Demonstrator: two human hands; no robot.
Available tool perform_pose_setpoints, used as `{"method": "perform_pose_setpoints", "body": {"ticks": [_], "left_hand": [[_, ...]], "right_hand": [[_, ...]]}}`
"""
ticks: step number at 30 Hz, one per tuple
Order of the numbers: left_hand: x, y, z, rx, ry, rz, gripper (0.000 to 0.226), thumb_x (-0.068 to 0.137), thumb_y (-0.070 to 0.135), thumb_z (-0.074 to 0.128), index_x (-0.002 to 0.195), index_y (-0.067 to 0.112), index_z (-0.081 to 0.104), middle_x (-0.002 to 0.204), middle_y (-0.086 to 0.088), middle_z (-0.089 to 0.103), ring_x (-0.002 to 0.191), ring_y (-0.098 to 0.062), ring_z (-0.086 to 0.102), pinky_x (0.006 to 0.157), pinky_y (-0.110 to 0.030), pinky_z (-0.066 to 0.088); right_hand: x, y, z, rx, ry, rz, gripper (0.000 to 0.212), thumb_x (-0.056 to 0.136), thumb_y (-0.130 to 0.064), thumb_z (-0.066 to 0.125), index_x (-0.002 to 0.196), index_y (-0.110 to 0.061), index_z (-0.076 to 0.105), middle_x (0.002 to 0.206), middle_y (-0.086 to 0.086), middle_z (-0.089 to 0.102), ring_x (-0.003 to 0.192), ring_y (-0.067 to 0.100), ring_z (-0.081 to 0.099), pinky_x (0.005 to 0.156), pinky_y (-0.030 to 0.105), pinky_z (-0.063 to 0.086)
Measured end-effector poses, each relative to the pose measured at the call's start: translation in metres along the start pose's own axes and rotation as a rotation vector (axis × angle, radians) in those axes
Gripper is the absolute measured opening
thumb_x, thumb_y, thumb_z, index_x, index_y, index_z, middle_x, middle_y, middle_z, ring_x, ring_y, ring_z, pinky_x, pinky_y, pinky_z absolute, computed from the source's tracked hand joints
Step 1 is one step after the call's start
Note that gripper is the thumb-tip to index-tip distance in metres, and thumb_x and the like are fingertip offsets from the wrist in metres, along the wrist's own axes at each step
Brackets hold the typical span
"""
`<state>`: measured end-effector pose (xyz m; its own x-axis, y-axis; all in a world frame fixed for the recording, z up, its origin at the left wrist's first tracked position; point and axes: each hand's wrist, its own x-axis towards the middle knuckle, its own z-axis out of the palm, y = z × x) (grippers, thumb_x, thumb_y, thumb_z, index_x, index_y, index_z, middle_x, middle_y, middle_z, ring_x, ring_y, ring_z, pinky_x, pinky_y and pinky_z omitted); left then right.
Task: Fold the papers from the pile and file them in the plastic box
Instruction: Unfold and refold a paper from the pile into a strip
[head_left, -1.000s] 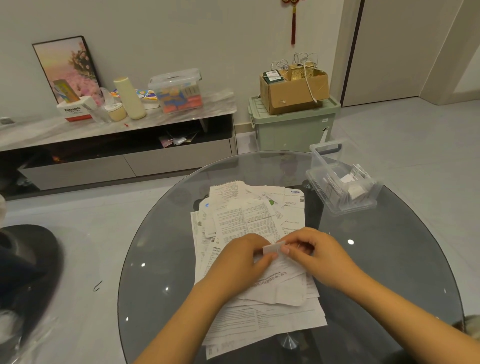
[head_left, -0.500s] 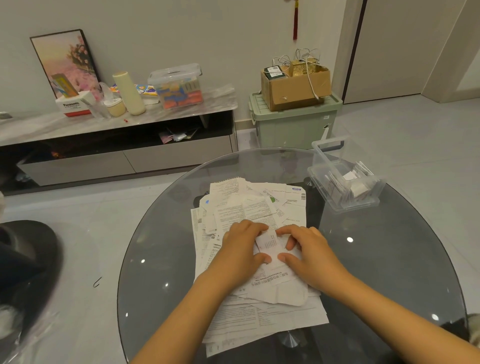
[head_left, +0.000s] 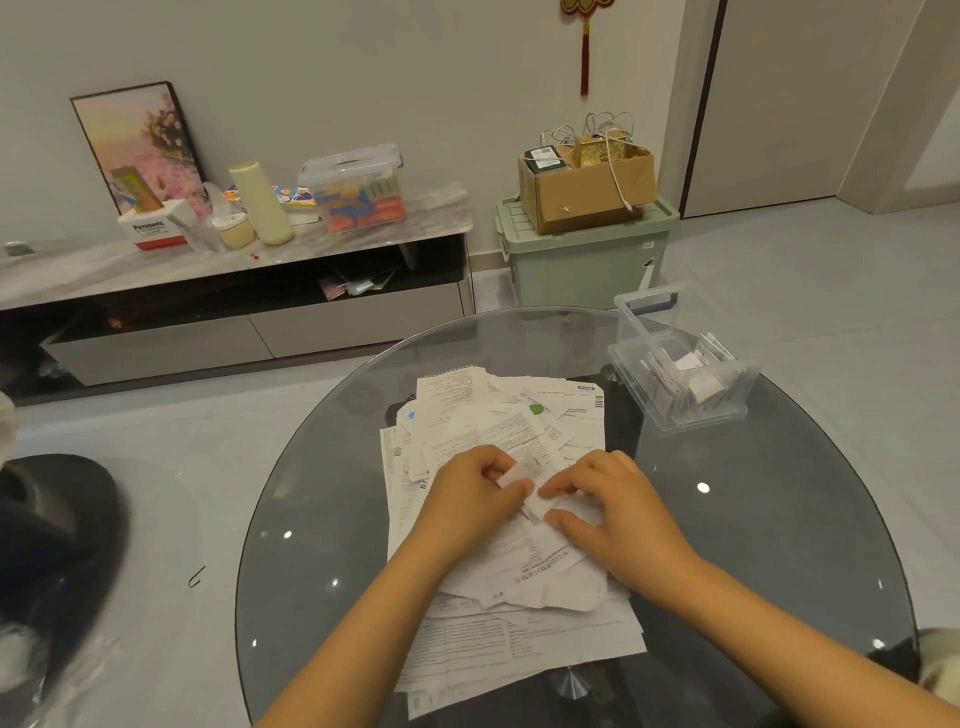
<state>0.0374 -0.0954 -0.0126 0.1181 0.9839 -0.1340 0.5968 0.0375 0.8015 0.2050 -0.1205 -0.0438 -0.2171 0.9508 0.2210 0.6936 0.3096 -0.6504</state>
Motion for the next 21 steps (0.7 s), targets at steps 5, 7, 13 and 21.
{"method": "perform_pose_setpoints", "body": {"ticks": [5, 7, 13, 21], "left_hand": [[-0.003, 0.012, -0.002, -0.301, 0.074, -0.109, 0.022, 0.086, 0.022, 0.065, 0.103, 0.022, 0.051, 0.066, 0.001, 0.069, 0.065, -0.011, 0.063, 0.075, -0.035, 0.052], [-0.005, 0.016, -0.001, -0.355, 0.078, -0.093, 0.026, 0.087, 0.021, 0.064, 0.106, 0.027, 0.047, 0.066, 0.000, 0.069, 0.064, -0.010, 0.062, 0.076, -0.033, 0.051], [-0.007, 0.037, 0.004, -0.356, 0.037, 0.037, 0.010, 0.093, 0.017, 0.056, 0.100, 0.020, 0.061, 0.068, 0.003, 0.068, 0.066, -0.010, 0.066, 0.059, -0.018, 0.048], [0.011, 0.068, 0.015, -0.153, 0.039, 0.243, 0.013, 0.092, 0.022, 0.059, 0.102, 0.025, 0.065, 0.091, 0.006, 0.066, 0.077, -0.004, 0.067, 0.069, -0.012, 0.050]], "right_hand": [[0.000, 0.001, -0.007, -0.048, 0.114, -0.111, 0.031, 0.073, -0.046, 0.068, 0.101, -0.034, 0.067, 0.092, -0.019, 0.050, 0.092, 0.000, 0.037, 0.087, 0.020, 0.029], [0.001, -0.001, -0.011, -0.075, 0.194, -0.142, 0.031, 0.074, -0.048, 0.060, 0.098, -0.031, 0.068, 0.091, -0.015, 0.055, 0.090, 0.002, 0.040, 0.084, 0.022, 0.033], [0.006, 0.000, -0.028, -0.142, 0.417, -0.246, 0.018, 0.080, -0.035, 0.058, 0.084, -0.024, 0.072, 0.079, -0.012, 0.064, 0.079, 0.008, 0.051, 0.070, 0.025, 0.044], [0.018, 0.009, -0.057, -0.051, 0.482, -0.122, 0.005, 0.079, -0.019, 0.071, 0.084, -0.017, 0.071, 0.075, -0.008, 0.063, 0.069, 0.009, 0.051, 0.060, 0.023, 0.046]]}}
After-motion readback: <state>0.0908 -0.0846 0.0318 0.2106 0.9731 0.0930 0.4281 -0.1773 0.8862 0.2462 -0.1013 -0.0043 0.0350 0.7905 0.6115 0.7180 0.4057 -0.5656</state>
